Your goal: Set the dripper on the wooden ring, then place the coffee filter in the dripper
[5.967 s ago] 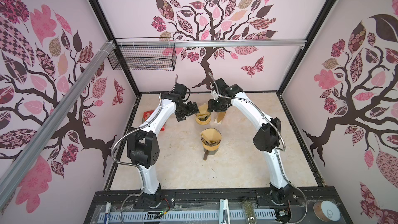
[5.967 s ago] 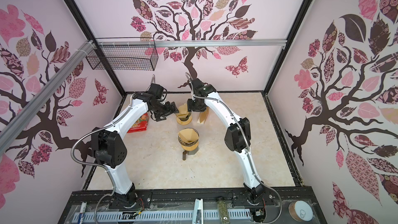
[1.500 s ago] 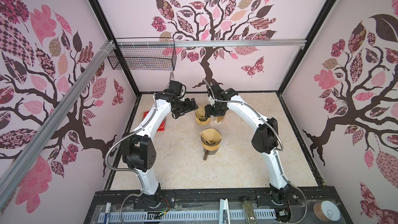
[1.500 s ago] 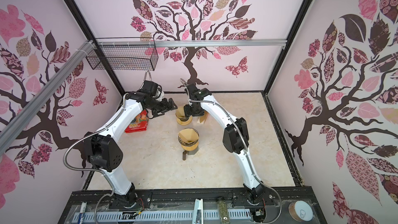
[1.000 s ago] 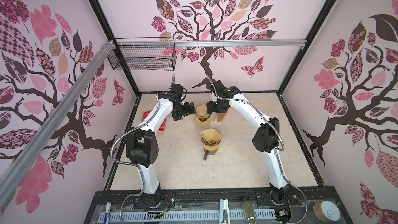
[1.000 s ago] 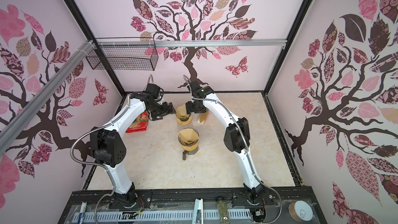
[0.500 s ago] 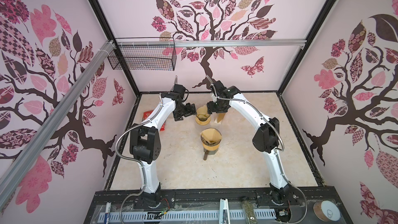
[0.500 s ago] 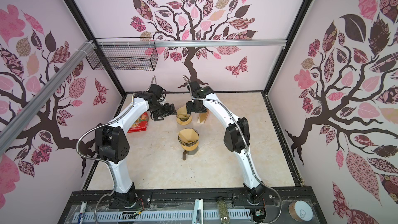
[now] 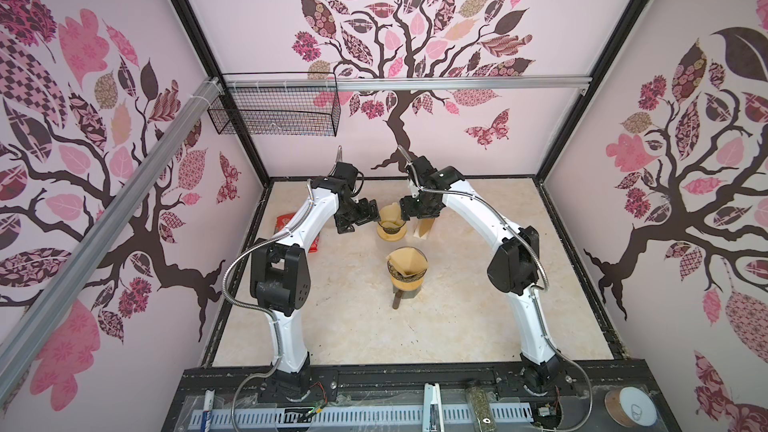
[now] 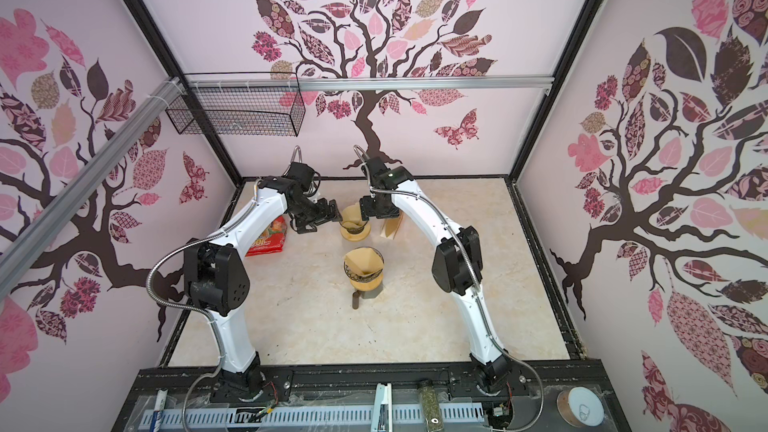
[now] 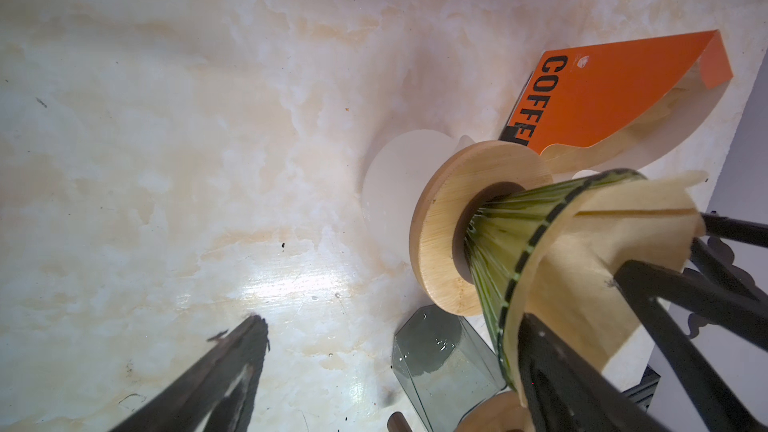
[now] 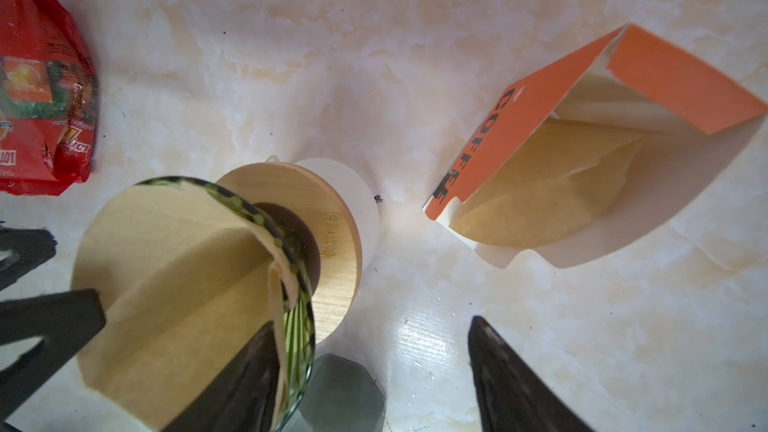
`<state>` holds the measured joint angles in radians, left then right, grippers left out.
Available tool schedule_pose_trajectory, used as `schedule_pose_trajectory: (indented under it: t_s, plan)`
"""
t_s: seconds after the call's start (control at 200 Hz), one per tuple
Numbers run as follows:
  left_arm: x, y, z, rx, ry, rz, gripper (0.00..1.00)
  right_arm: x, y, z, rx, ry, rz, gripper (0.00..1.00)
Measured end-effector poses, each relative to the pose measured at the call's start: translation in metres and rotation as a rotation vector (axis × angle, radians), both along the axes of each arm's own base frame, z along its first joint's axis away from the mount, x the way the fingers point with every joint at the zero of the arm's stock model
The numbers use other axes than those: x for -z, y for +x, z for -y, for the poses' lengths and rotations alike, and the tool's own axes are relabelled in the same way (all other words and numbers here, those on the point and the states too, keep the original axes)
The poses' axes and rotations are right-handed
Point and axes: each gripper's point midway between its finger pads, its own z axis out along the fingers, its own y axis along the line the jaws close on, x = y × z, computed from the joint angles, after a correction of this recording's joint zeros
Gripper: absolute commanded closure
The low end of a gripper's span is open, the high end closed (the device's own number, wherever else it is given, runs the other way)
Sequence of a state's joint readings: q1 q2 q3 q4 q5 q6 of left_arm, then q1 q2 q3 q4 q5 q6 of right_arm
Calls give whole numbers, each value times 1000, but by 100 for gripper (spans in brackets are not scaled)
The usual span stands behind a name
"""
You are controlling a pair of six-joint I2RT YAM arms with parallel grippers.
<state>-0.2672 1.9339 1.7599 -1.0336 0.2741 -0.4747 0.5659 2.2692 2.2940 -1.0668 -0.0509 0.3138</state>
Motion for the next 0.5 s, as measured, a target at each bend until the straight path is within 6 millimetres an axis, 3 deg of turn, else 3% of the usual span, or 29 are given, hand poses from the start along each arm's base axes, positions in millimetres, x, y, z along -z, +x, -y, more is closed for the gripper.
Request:
schedule_pose_trajectory:
  t_s: [0.5]
  plan:
    - [-14,-6,13,13,-29,20,5,4,-1,0,-1,-4,-7,28]
